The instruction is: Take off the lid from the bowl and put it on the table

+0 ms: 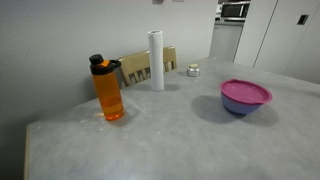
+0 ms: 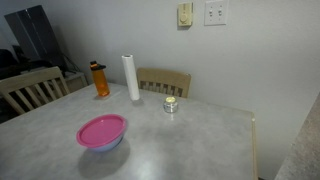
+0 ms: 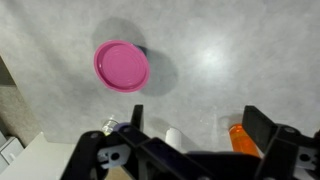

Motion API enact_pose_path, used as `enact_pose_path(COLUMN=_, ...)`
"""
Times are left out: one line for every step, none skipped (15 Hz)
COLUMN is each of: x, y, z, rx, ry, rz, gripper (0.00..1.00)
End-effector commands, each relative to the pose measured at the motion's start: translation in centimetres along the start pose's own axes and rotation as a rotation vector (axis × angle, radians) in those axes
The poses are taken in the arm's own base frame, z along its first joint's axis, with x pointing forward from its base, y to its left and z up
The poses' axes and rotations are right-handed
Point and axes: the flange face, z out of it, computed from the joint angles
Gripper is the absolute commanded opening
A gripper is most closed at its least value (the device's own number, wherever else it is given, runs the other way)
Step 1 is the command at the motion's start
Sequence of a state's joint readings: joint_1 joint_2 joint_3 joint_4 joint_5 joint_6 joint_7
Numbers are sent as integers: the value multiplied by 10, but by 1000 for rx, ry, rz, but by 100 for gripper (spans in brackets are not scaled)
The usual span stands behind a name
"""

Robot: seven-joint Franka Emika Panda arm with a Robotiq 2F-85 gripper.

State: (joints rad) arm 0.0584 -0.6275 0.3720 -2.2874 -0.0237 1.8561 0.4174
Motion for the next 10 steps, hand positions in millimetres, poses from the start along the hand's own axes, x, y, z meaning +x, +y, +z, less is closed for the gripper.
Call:
enact_pose_path(x=2, y=-1, z=2, rx=7, ry=-5, rz=-2, gripper=100)
enact_pose_path(x=3, y=-1, z=3, rx=8, ry=-6, rz=-2, gripper=100)
enact_pose_path(x=4, y=-1, z=4, rx=10, ry=-7, rz=-4, gripper=100)
enact_pose_path(x=5, y=0, z=4, rx=12, ry=-8, rz=-4, gripper=100)
enact_pose_path(x=6, y=0, z=6, rx=14, ry=-10, rz=-3, gripper=100)
enact_pose_path(x=7, y=0, z=7, rx=18, ry=-10, rz=-4, gripper=100)
enact_pose_path(x=9, y=-1, z=8, rx=21, ry=-14, rz=-3, gripper=100)
enact_pose_path(x=10, y=-1, z=9, rx=23, ry=-15, rz=-5, gripper=100)
enact_pose_path(x=11, y=-2, z=10, rx=21, ry=-15, rz=-3, gripper=100)
enact_pose_path(x=13, y=-2, z=14, rx=15, ry=-14, rz=-2, gripper=100)
